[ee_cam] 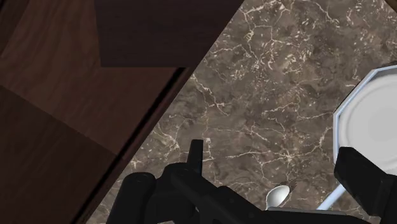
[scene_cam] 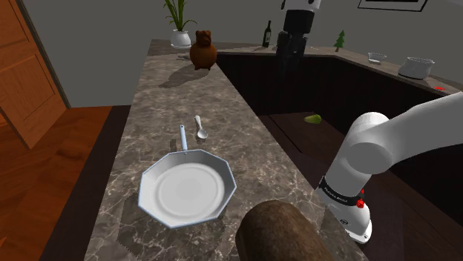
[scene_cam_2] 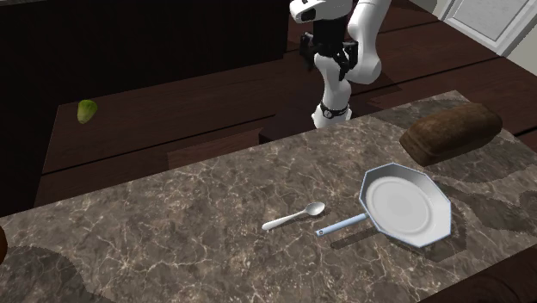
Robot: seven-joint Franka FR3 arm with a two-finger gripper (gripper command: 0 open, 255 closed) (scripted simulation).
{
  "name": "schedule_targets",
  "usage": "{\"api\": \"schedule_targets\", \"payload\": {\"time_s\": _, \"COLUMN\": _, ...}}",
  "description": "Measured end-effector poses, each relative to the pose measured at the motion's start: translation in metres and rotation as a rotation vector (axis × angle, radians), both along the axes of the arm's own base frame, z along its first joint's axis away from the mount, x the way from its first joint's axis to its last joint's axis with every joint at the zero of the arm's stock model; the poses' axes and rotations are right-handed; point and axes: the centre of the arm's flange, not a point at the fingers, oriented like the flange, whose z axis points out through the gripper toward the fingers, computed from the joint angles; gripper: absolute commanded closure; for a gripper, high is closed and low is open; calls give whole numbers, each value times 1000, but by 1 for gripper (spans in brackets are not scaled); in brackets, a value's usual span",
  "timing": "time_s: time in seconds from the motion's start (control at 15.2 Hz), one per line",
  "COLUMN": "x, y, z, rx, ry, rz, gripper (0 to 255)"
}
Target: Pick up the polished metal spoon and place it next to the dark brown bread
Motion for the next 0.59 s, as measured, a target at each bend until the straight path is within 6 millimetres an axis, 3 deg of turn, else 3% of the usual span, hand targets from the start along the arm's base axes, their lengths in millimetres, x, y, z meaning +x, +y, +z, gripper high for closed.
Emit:
{"api": "schedule_targets", "payload": {"time_s": 0.2, "x": 10, "y": 5, "z": -11, "rx": 3, "ry": 3, "rz": -23, "gripper": 0}}
{"api": "schedule_targets", "payload": {"time_s": 0.59, "x": 65, "y": 30, "z": -56, "rx": 15, "ry": 14, "rz": -133, "gripper": 0}}
